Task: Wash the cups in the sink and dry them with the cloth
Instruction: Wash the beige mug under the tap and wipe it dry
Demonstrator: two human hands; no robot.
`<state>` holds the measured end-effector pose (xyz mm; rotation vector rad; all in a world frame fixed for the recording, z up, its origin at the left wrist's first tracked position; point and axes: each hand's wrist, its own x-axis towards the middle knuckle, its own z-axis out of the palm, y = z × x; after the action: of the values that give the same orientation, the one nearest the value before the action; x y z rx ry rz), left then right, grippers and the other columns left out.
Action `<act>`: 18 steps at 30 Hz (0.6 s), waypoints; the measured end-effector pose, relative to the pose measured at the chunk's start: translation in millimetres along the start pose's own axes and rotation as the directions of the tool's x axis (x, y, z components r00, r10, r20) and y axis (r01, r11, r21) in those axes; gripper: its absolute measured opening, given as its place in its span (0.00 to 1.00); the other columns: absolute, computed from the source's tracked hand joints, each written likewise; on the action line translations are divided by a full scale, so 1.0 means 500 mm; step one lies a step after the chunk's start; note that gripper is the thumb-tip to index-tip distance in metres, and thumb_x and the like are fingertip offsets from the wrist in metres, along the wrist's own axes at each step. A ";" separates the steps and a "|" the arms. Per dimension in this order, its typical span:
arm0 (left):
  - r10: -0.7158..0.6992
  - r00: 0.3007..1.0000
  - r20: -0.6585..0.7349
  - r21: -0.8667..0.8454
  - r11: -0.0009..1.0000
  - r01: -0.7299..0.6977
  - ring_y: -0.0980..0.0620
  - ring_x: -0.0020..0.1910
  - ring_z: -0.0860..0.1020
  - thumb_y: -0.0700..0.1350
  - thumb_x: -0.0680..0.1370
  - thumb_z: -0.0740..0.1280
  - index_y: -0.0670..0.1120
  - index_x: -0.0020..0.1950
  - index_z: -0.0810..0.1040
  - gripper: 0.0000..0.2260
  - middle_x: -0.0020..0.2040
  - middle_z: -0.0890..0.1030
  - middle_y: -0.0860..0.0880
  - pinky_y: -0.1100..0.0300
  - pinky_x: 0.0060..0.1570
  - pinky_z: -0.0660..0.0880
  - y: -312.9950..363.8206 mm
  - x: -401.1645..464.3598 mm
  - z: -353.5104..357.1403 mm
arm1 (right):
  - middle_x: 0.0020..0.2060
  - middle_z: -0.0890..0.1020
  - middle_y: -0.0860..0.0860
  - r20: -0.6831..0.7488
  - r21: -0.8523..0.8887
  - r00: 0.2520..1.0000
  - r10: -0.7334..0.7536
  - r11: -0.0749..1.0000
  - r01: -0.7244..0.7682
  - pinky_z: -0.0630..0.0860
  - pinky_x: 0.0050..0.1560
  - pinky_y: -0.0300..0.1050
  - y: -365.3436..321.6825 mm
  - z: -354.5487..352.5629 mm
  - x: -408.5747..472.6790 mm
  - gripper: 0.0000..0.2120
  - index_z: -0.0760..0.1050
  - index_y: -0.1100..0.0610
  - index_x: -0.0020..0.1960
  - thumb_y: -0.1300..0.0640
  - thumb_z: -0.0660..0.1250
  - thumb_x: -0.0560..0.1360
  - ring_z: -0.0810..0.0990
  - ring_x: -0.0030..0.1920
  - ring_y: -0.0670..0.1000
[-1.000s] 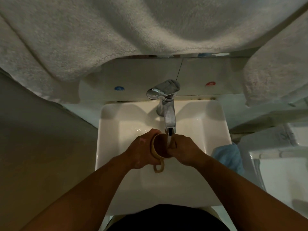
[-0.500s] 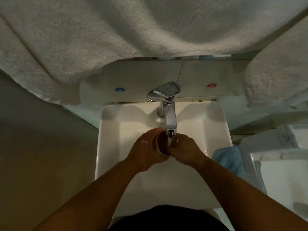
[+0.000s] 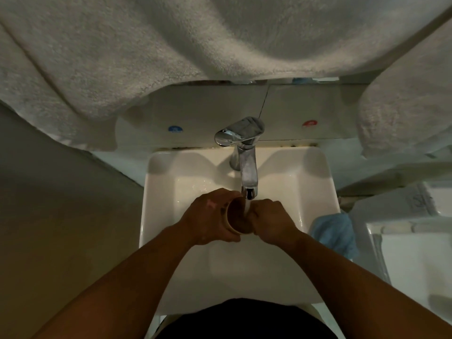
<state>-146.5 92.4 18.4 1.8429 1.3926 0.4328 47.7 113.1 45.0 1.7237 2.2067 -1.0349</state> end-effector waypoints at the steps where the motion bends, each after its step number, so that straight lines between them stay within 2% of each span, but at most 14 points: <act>1: -0.004 1.000 0.004 -0.001 1.000 0.004 0.53 0.58 0.78 0.57 0.57 0.85 0.52 0.71 0.74 0.45 0.63 0.80 0.53 0.51 0.59 0.78 0.002 0.003 -0.003 | 0.43 0.85 0.57 -0.012 0.071 0.999 0.032 0.997 -0.031 0.78 0.47 0.48 0.004 -0.001 0.002 0.16 0.79 0.61 0.50 0.56 0.55 0.84 0.83 0.42 0.56; 3: -0.011 1.000 0.019 0.026 1.000 0.011 0.53 0.58 0.78 0.58 0.57 0.85 0.53 0.72 0.73 0.45 0.63 0.79 0.53 0.52 0.59 0.78 0.006 0.008 -0.007 | 0.35 0.84 0.55 0.017 0.255 0.995 0.098 0.962 -0.099 0.76 0.36 0.39 0.004 0.004 0.001 0.16 0.78 0.60 0.45 0.56 0.56 0.84 0.82 0.33 0.51; 4: -0.011 1.000 0.022 0.055 0.998 0.009 0.53 0.58 0.78 0.58 0.58 0.85 0.53 0.72 0.73 0.45 0.63 0.79 0.53 0.53 0.59 0.77 0.008 0.009 -0.008 | 0.33 0.83 0.53 0.032 0.317 0.994 0.106 0.942 -0.111 0.75 0.35 0.36 0.001 0.006 -0.002 0.14 0.78 0.58 0.44 0.56 0.57 0.83 0.82 0.32 0.50; 5: -0.011 1.000 0.027 0.093 0.996 0.009 0.53 0.58 0.77 0.58 0.58 0.84 0.54 0.72 0.72 0.45 0.63 0.79 0.53 0.55 0.59 0.76 0.010 0.009 -0.009 | 0.35 0.83 0.52 0.038 0.317 0.996 0.074 0.945 -0.083 0.76 0.37 0.37 -0.002 0.006 -0.006 0.11 0.77 0.57 0.44 0.56 0.60 0.82 0.82 0.35 0.50; 6: -0.013 0.999 0.034 0.128 0.992 0.009 0.53 0.58 0.77 0.58 0.58 0.84 0.54 0.72 0.72 0.44 0.63 0.78 0.53 0.56 0.59 0.75 0.012 0.009 -0.007 | 0.40 0.84 0.52 0.046 0.271 0.998 0.039 0.961 -0.050 0.77 0.43 0.41 0.000 0.009 -0.007 0.08 0.78 0.57 0.47 0.56 0.63 0.81 0.83 0.40 0.52; 8: -0.021 0.999 0.038 0.155 0.988 0.015 0.53 0.56 0.77 0.59 0.59 0.83 0.54 0.70 0.74 0.42 0.61 0.78 0.53 0.55 0.58 0.75 0.021 0.005 0.003 | 0.48 0.84 0.54 0.014 0.048 1.000 0.006 0.999 -0.007 0.78 0.52 0.48 0.011 0.012 0.003 0.09 0.79 0.59 0.51 0.55 0.64 0.80 0.83 0.48 0.56; 9: -0.019 0.999 0.027 0.157 0.987 0.014 0.53 0.53 0.76 0.59 0.59 0.83 0.53 0.68 0.75 0.40 0.59 0.78 0.53 0.55 0.56 0.75 0.026 0.004 0.007 | 0.48 0.84 0.54 -0.033 -0.068 0.999 0.000 0.998 -0.002 0.78 0.51 0.49 0.015 0.011 0.007 0.11 0.79 0.59 0.51 0.54 0.62 0.81 0.83 0.48 0.57; 11: -0.019 1.000 0.012 0.168 0.986 0.016 0.52 0.50 0.76 0.58 0.59 0.83 0.52 0.65 0.76 0.38 0.55 0.77 0.54 0.57 0.52 0.74 0.034 0.005 0.011 | 0.47 0.83 0.55 -0.108 -0.127 0.993 0.043 0.990 -0.056 0.74 0.45 0.46 0.020 0.015 0.012 0.15 0.79 0.58 0.49 0.51 0.56 0.83 0.82 0.47 0.58; 14: -0.007 1.000 0.022 0.195 0.981 0.002 0.51 0.53 0.76 0.57 0.60 0.83 0.52 0.68 0.75 0.39 0.56 0.77 0.55 0.59 0.51 0.71 0.027 0.004 0.006 | 0.49 0.83 0.57 -0.039 -0.053 0.999 0.038 0.998 -0.040 0.73 0.47 0.47 0.015 0.030 0.010 0.14 0.78 0.60 0.53 0.55 0.56 0.84 0.81 0.49 0.59; 16: 0.002 0.999 0.032 0.202 0.979 -0.008 0.50 0.56 0.76 0.57 0.60 0.83 0.53 0.71 0.73 0.41 0.61 0.78 0.52 0.55 0.55 0.74 0.013 0.000 -0.002 | 0.48 0.84 0.55 0.009 0.187 1.000 0.024 0.982 -0.025 0.77 0.49 0.45 0.011 0.034 0.007 0.10 0.79 0.58 0.54 0.58 0.60 0.82 0.83 0.48 0.56; 17: 0.001 0.999 0.044 0.209 0.978 -0.010 0.50 0.57 0.76 0.57 0.60 0.83 0.53 0.71 0.72 0.42 0.62 0.78 0.52 0.53 0.57 0.75 0.008 -0.002 -0.005 | 0.46 0.84 0.53 0.041 0.264 0.999 0.010 0.964 -0.021 0.77 0.46 0.42 0.010 0.033 0.003 0.08 0.79 0.57 0.53 0.58 0.62 0.81 0.83 0.46 0.54; 18: 0.003 0.999 0.052 0.213 0.977 -0.014 0.50 0.57 0.76 0.57 0.60 0.83 0.54 0.71 0.72 0.42 0.62 0.78 0.52 0.52 0.57 0.75 0.005 -0.004 -0.005 | 0.45 0.84 0.53 0.065 0.257 0.998 0.013 0.966 -0.029 0.77 0.44 0.39 0.012 0.029 0.004 0.07 0.79 0.57 0.52 0.58 0.62 0.81 0.83 0.45 0.54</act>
<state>-147.1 91.2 22.4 2.0173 1.4431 0.2455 48.4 106.2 30.5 1.7820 2.0873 -1.4049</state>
